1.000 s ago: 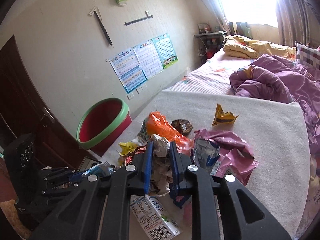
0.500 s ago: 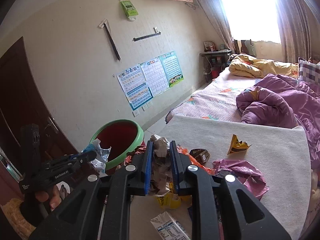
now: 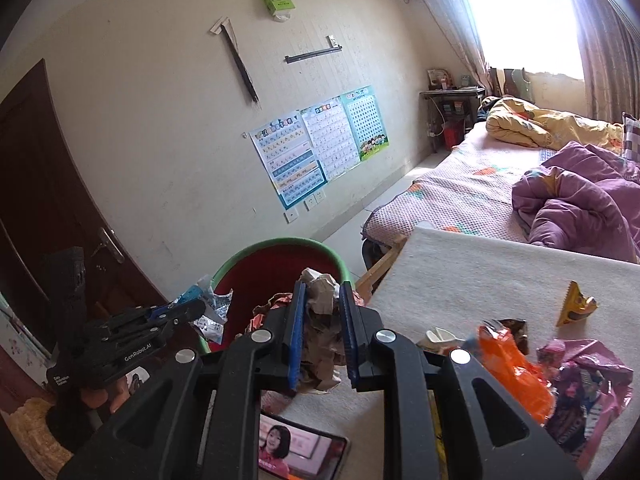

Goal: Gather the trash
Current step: 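Carry both held wrappers over the red bin and open both grippers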

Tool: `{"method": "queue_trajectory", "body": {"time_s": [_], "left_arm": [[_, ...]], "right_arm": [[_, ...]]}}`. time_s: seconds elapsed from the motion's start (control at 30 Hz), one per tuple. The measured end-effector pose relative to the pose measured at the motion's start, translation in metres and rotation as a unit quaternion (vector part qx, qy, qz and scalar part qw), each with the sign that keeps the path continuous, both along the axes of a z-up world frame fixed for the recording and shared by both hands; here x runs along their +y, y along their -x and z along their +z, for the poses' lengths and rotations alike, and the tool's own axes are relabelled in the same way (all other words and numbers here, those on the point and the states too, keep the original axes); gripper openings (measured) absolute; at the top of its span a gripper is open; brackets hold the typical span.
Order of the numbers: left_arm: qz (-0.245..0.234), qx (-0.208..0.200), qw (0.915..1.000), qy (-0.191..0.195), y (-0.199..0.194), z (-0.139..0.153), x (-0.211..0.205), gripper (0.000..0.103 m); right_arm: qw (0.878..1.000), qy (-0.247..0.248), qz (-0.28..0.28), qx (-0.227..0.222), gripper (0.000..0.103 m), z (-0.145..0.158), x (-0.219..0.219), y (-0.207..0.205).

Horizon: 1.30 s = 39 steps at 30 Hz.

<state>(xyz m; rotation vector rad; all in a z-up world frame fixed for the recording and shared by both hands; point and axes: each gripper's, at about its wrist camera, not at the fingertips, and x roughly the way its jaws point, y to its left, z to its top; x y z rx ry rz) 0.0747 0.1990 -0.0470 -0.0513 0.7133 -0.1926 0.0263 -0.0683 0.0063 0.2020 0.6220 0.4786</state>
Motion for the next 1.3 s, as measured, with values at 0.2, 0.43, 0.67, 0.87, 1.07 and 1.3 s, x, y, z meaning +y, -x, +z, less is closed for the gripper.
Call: {"method": "queue_trajectory", "body": {"time_s": [0.2, 0.43, 0.67, 0.87, 1.07, 1.3], "left_arm": [[-0.017, 0.009, 0.9998, 0.003, -0.018, -0.009, 0.026, 0.017], [-0.036, 0.017, 0.9992, 0.006, -0.032, -0.019, 0.038, 0.017], [-0.055, 0.024, 0.9982, 0.002, -0.041, -0.028, 0.047, 0.018], [-0.036, 0.015, 0.9992, 0.005, -0.044, -0.029, 0.052, 0.049], [-0.023, 0.012, 0.9996, 0.009, -0.043, -0.031, 0.053, 0.059], [-0.026, -0.017, 0.9993, 0.022, -0.028, -0.017, 0.040, 0.060]], "right_arm": [[1.000, 0.000, -0.003, 0.010, 0.017, -0.009, 0.045, -0.025], [1.000, -0.002, -0.013, 0.022, 0.017, -0.015, 0.078, -0.040], [0.999, 0.006, -0.020, 0.032, 0.020, -0.025, 0.098, -0.046], [0.999, -0.003, -0.039, 0.026, 0.045, -0.019, 0.096, -0.042], [0.998, 0.000, -0.059, 0.009, 0.048, -0.006, 0.075, -0.024], [0.995, 0.056, -0.087, -0.009, 0.052, -0.001, 0.029, 0.020]]}}
